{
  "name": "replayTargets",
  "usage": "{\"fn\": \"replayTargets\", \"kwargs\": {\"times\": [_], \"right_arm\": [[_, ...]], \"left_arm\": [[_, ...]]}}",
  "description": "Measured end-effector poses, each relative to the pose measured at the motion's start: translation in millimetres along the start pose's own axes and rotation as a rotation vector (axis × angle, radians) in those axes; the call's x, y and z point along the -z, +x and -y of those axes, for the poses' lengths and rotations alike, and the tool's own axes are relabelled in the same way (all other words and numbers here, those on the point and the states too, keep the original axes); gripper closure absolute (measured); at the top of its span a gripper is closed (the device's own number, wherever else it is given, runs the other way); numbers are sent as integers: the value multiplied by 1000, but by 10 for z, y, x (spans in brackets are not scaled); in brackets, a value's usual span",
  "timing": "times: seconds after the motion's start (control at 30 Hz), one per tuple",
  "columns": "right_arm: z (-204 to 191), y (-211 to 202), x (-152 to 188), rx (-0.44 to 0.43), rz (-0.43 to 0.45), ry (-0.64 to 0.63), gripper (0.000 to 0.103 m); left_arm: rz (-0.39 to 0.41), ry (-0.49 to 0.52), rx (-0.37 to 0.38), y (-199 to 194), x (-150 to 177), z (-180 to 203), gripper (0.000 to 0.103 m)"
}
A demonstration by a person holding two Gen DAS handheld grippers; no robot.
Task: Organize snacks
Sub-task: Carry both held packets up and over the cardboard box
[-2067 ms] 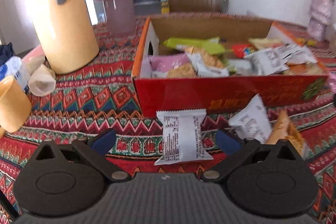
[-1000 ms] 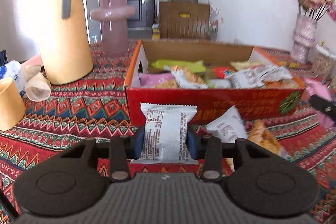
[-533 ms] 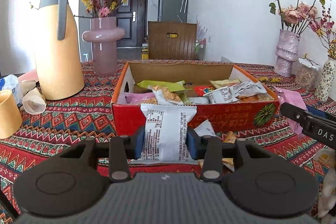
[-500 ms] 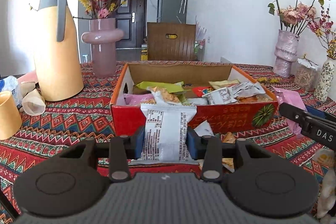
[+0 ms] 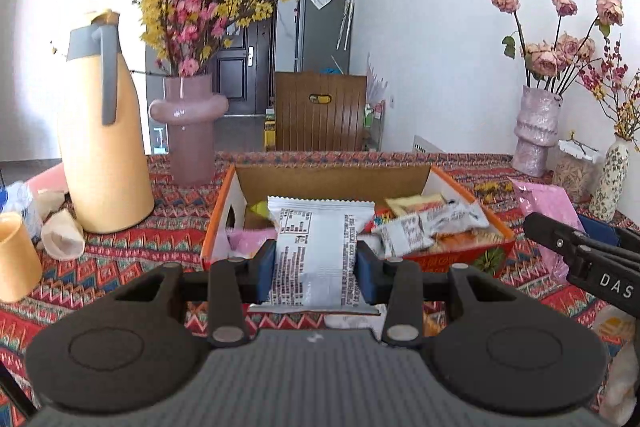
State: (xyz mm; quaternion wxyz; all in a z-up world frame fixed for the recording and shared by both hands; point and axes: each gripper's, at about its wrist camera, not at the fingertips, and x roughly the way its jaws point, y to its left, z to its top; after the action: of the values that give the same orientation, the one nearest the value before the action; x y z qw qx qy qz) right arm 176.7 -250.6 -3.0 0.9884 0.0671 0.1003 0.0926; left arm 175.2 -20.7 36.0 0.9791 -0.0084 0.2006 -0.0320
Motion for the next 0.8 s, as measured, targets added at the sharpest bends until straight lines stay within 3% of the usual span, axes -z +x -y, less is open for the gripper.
{"fn": "replayTargets", "kwargs": {"times": [0.23, 0.5, 0.8], "right_arm": [[-102, 106, -284, -21, 39, -15, 42], [-270, 536, -522, -25, 32, -65, 42], [-324, 1159, -462, -2, -37, -64, 42]], "left_arm": [[8, 5, -32, 148, -216, 8, 62], [15, -36, -89, 446, -439, -37, 62], [13, -59, -193, 959, -483, -121, 62]]}}
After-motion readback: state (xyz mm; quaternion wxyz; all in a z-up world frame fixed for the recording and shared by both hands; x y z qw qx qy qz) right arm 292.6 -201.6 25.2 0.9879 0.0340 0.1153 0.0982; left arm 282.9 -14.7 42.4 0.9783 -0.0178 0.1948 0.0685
